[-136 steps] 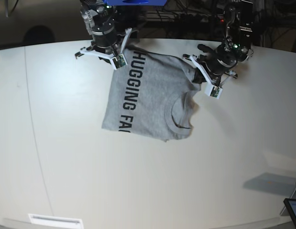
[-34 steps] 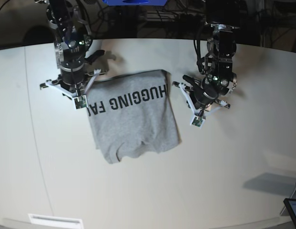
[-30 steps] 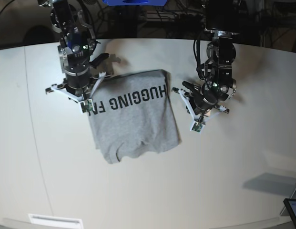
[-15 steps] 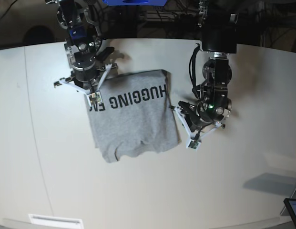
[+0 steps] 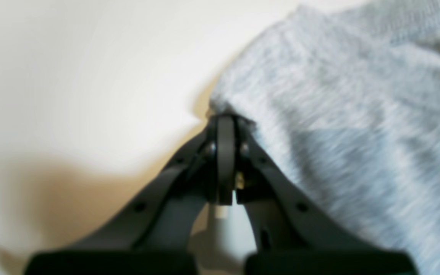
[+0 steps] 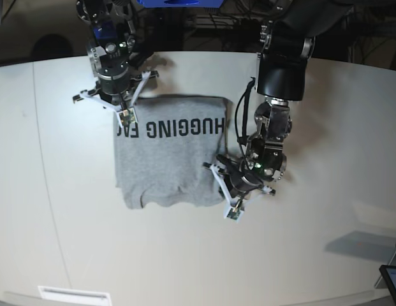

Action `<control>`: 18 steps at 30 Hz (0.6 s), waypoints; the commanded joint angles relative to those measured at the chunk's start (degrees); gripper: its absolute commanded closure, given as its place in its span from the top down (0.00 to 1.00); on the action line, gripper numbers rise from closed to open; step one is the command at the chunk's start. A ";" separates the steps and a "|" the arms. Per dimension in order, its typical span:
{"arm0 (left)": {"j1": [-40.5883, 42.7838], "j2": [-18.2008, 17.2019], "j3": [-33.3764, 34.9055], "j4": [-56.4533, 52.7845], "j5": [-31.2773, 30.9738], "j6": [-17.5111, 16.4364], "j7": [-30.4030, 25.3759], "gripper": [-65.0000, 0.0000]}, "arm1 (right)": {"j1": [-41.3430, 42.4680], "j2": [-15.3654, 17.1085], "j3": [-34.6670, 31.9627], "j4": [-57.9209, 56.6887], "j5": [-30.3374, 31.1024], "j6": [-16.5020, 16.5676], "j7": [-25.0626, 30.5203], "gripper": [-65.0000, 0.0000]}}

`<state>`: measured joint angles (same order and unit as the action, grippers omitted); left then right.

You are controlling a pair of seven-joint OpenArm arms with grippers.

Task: Fold the T-shirt properly
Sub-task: 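Press the folded shirt's side edge inward with the left gripper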

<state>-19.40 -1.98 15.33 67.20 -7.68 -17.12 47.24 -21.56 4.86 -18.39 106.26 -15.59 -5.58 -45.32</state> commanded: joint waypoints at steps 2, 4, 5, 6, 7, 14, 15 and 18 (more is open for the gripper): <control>-0.60 1.23 0.71 -2.36 -0.27 -1.03 2.73 0.00 | -0.64 0.10 -0.20 0.95 -0.19 -0.09 0.09 0.00; -1.57 1.93 0.71 -3.77 -0.27 -1.03 2.38 0.00 | -0.64 0.10 -0.20 1.04 -0.19 -0.09 0.09 0.00; -2.27 2.11 0.71 -4.39 -0.27 -1.03 2.38 0.00 | -0.81 0.10 -0.20 1.04 -0.19 -0.17 0.09 0.00; -2.80 2.46 0.71 -4.74 -0.27 -1.03 2.38 0.00 | -1.08 0.10 -0.20 1.04 -0.19 -0.17 0.09 0.00; -3.24 2.64 0.71 -4.91 -0.27 -1.03 2.38 0.00 | -1.16 0.10 -0.20 1.04 -0.19 -0.17 0.09 0.00; -5.00 2.55 0.71 -4.65 -0.19 -1.03 2.82 0.00 | -0.11 1.07 0.24 1.04 -0.27 -0.26 0.09 0.00; -5.00 2.37 0.62 -4.30 -0.19 -1.03 2.82 0.00 | 0.24 1.69 0.24 1.04 -0.27 -0.35 0.09 0.00; -4.38 0.53 0.18 0.45 -0.27 -1.03 5.02 0.00 | 2.35 3.00 0.24 1.04 -0.36 -0.44 0.09 0.00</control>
<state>-22.68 -1.08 15.75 66.65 -8.54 -18.09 52.25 -19.73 7.92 -18.33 106.32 -15.35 -5.61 -46.39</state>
